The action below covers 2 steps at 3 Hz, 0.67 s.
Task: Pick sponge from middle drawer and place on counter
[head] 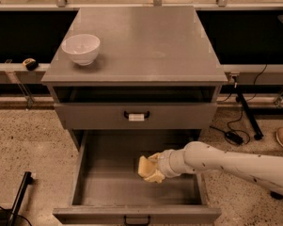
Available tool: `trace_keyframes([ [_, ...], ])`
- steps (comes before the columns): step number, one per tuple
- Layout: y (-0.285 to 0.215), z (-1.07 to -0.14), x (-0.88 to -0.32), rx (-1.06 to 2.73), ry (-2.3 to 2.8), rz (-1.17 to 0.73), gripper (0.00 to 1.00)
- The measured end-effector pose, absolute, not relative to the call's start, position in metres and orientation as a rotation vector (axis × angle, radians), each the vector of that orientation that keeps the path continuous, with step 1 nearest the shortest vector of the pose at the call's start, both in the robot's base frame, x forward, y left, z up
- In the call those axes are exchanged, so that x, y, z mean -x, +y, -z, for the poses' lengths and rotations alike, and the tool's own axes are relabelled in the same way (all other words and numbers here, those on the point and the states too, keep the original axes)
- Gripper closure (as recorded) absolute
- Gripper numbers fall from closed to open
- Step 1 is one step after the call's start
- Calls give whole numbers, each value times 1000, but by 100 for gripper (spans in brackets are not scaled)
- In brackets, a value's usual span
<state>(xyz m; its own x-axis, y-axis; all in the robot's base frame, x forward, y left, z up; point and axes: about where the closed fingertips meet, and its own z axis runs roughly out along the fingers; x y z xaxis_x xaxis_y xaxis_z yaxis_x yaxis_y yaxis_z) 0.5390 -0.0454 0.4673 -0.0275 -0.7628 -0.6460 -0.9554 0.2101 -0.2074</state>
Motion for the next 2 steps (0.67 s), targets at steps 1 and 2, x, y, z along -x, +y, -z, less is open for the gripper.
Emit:
trace_keyframes([
  [1,-45,-467,-539,1596,1833,-375,50],
  [2,-45,-467,-539,1596,1833,-375,28],
])
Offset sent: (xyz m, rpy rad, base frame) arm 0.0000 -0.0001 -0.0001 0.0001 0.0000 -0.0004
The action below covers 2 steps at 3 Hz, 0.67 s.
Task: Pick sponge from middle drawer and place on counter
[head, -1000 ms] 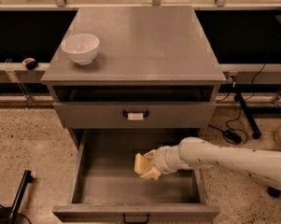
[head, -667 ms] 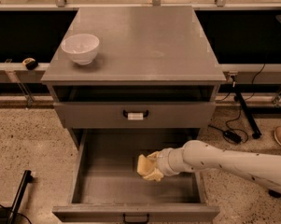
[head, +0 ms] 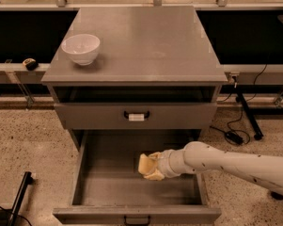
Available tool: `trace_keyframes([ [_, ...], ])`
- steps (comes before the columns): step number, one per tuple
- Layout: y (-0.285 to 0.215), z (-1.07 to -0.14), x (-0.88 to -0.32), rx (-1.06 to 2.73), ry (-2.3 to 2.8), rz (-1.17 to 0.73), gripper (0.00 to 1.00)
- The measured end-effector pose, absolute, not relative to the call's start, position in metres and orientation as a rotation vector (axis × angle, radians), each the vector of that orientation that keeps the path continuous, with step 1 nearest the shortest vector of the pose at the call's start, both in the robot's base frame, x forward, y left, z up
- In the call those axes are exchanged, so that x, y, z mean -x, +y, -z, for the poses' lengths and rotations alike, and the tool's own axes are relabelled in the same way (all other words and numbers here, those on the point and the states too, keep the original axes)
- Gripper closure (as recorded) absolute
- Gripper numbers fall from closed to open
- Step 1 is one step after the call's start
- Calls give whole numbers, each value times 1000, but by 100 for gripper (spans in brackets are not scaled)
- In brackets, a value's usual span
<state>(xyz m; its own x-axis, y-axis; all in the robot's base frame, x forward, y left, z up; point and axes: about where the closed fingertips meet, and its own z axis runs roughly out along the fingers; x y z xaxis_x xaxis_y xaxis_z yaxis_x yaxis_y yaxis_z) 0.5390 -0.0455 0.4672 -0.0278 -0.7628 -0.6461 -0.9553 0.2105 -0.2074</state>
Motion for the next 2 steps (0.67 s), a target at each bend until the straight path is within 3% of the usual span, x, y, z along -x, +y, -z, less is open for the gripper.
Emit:
trace_keyframes([
  [1,-45,-467,-539,1596,1833,-375,4],
  [2,-45,-467,-539,1596,1832,-376,0],
])
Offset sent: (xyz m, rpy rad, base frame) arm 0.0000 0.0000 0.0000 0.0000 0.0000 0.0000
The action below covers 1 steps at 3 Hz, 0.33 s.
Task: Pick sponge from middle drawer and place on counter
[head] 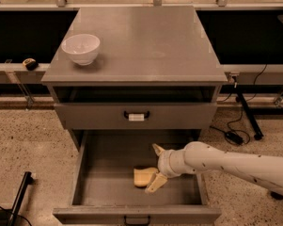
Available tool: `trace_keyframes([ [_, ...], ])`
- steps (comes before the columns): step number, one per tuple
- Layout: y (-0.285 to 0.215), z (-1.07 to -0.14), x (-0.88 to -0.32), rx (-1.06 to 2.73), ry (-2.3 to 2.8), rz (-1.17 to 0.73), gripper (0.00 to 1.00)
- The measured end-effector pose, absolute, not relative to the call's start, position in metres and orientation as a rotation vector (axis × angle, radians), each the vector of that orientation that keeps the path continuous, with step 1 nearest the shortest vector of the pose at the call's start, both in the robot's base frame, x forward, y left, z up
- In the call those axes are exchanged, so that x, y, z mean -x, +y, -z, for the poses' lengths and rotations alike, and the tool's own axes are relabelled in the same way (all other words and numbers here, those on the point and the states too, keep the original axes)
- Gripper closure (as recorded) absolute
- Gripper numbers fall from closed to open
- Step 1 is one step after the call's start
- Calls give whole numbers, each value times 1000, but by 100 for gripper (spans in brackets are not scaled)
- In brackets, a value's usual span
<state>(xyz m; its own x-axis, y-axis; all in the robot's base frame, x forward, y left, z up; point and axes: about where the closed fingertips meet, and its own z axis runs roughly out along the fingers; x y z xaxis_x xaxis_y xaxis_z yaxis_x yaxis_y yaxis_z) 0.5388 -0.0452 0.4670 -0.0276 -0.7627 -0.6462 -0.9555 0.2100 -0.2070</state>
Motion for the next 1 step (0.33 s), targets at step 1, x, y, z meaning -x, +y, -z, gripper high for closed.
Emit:
trace_keyframes([
  [1,-45,-467,-539,1596,1832,-376,0],
])
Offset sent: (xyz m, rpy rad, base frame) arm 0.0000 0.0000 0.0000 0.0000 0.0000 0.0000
